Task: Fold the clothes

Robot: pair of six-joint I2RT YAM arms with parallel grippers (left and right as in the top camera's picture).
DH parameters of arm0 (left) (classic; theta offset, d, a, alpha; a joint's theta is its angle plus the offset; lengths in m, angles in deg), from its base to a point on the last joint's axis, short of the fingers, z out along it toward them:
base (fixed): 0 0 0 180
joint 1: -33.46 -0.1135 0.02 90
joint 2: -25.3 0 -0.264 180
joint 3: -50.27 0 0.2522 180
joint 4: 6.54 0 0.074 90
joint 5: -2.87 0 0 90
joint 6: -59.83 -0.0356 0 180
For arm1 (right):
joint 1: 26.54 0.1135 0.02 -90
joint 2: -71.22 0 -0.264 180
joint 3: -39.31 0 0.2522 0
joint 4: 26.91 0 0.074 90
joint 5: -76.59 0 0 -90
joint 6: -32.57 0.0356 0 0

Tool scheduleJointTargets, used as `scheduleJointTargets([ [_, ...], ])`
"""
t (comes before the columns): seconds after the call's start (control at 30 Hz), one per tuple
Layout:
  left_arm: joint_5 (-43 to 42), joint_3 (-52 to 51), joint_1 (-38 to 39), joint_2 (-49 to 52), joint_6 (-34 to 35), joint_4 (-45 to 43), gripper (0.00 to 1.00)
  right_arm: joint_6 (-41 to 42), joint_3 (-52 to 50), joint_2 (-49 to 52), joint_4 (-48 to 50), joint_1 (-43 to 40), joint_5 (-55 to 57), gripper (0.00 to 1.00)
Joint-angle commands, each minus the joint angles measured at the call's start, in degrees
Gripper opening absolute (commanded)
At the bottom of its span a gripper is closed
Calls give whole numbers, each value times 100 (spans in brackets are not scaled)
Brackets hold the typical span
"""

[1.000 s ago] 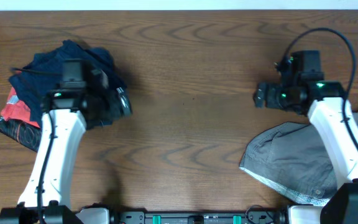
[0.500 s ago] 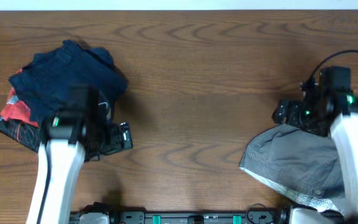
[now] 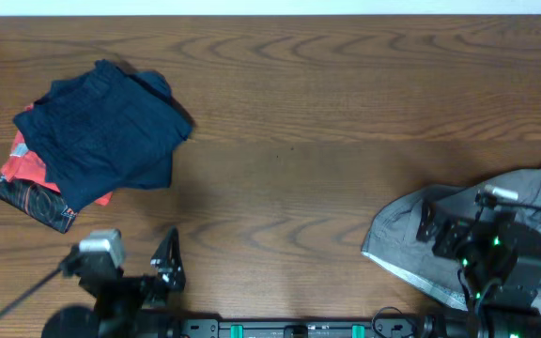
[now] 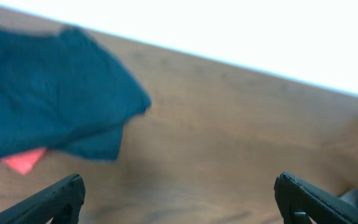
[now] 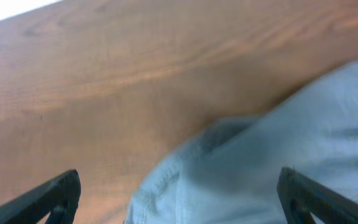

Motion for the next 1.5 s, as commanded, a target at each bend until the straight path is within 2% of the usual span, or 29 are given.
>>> scheduleJointTargets([
  [0.0,68,-44,22,-380,50,-20,98,85,-46,-260,-396,42,74,99],
  [0.23,68,-46,22,-446,50,-17,98,87,-48,-264,-1434,42,83,99],
  [0.5,68,-46,22,-446,50,-15,98,85,-50,-269,-1421,46,83,99],
  [0.63,68,-46,22,-446,50,-15,98,15,-66,-708,-1296,153,162,99],
  [0.83,68,-46,22,-446,50,-15,98,-927,-920,-1679,614,398,-129,99],
  [0.97,68,-46,22,-446,50,-17,98,-1038,-1878,-2227,1996,417,-398,99],
  [1.1,68,-46,22,-446,50,-15,98,-1134,-2621,-2251,3456,417,-426,99],
  [1.2,68,-46,22,-446,50,-15,98,-1711,-3115,-2251,4478,417,-426,99],
  [1.3,68,-46,22,-446,50,-15,98,-2218,-3217,-2251,4470,417,-393,99],
  [1.47,68,-46,22,-446,50,-15,98,-2258,-3217,-2245,4363,417,-380,99],
])
